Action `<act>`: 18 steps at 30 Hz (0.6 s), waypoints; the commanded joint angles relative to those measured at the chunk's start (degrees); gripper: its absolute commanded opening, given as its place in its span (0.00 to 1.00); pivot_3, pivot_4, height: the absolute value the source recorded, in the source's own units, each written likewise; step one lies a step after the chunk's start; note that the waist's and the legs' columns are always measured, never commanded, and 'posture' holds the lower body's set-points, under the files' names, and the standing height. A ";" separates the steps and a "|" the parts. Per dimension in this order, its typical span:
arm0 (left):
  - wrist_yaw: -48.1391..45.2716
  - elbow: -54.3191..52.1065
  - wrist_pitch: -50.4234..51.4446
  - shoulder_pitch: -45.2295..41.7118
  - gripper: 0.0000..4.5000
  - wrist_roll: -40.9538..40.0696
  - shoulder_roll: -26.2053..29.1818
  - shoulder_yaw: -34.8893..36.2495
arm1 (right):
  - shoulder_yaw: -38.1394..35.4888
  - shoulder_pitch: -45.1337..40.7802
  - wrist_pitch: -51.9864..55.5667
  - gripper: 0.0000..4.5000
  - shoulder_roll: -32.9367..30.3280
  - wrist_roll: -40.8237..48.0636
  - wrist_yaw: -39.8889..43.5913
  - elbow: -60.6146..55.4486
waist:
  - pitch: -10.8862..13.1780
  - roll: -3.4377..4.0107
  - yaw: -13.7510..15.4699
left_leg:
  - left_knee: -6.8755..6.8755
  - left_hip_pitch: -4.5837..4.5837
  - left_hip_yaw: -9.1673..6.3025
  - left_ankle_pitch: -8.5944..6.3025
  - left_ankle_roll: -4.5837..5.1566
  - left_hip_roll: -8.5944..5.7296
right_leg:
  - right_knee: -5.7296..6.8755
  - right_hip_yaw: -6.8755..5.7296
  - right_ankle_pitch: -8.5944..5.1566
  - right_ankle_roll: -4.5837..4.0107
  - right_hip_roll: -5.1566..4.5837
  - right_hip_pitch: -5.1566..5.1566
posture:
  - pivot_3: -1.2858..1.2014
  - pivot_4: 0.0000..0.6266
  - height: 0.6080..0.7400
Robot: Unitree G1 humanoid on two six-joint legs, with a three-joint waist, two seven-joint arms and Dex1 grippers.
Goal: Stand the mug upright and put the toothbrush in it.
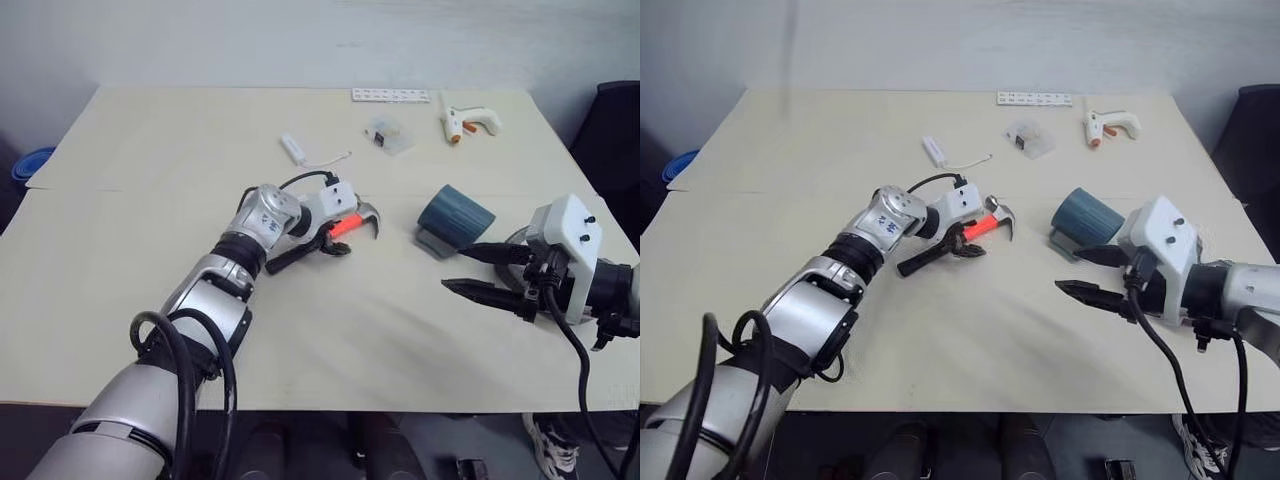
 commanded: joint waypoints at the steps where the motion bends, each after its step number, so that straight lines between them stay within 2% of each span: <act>1: 1.72 2.21 -0.13 -0.13 0.56 2.29 0.11 -0.01 | -2.27 -0.09 -0.54 0.62 -0.26 1.20 -0.96 -1.62 | -0.01 0.00 -0.01 | 0.00 0.01 0.01 0.00 0.00 0.00 | 0.00 0.01 0.01 0.00 0.00 0.00 | 0.52 0.24 1.00; 7: 1.39 2.08 -0.23 0.49 0.20 2.40 0.20 1.02 | -1.47 -0.48 -0.87 0.62 -0.90 1.38 -1.30 -1.26 | -0.01 0.00 -0.03 | 0.00 0.04 0.02 0.00 0.00 0.02 | 0.04 0.02 0.01 -0.01 0.02 0.00 | 0.52 0.24 1.00; 8: 1.45 1.94 -0.43 0.68 0.17 2.46 0.34 1.18 | -1.33 -0.54 -0.95 0.62 -0.95 1.33 -1.24 -1.16 | -0.01 0.00 -0.02 | 0.00 0.04 0.02 0.00 0.00 0.02 | 0.04 0.02 0.01 -0.01 0.02 0.00 | 0.52 0.24 1.00; 14: 1.98 -0.71 0.52 2.08 0.17 2.05 2.82 2.67 | 0.70 -2.10 -1.38 0.62 -0.50 1.13 -1.33 0.25 | -0.01 0.00 -0.49 | 0.00 0.05 0.03 0.00 0.00 0.04 | 0.06 0.02 0.01 -0.01 0.03 0.00 | 0.52 0.24 1.00; 16: 2.08 -4.21 2.30 2.63 0.17 1.22 4.60 4.11 | 1.51 -2.51 -1.54 0.62 -0.30 1.00 -1.52 0.48 | -0.01 0.00 -0.89 | 0.00 0.07 0.03 0.00 0.00 0.04 | 0.08 0.03 0.02 -0.02 0.03 0.00 | 0.52 0.24 1.00; 18: 0.15 -12.83 8.08 3.95 0.17 -1.47 7.61 7.31 | 2.70 -3.12 -1.78 0.62 0.06 1.06 -1.53 0.79 | -0.01 0.00 -1.34 | 0.00 0.08 0.08 0.00 0.00 0.09 | 0.10 0.08 0.03 -0.05 0.08 -0.01 | 0.52 0.24 1.00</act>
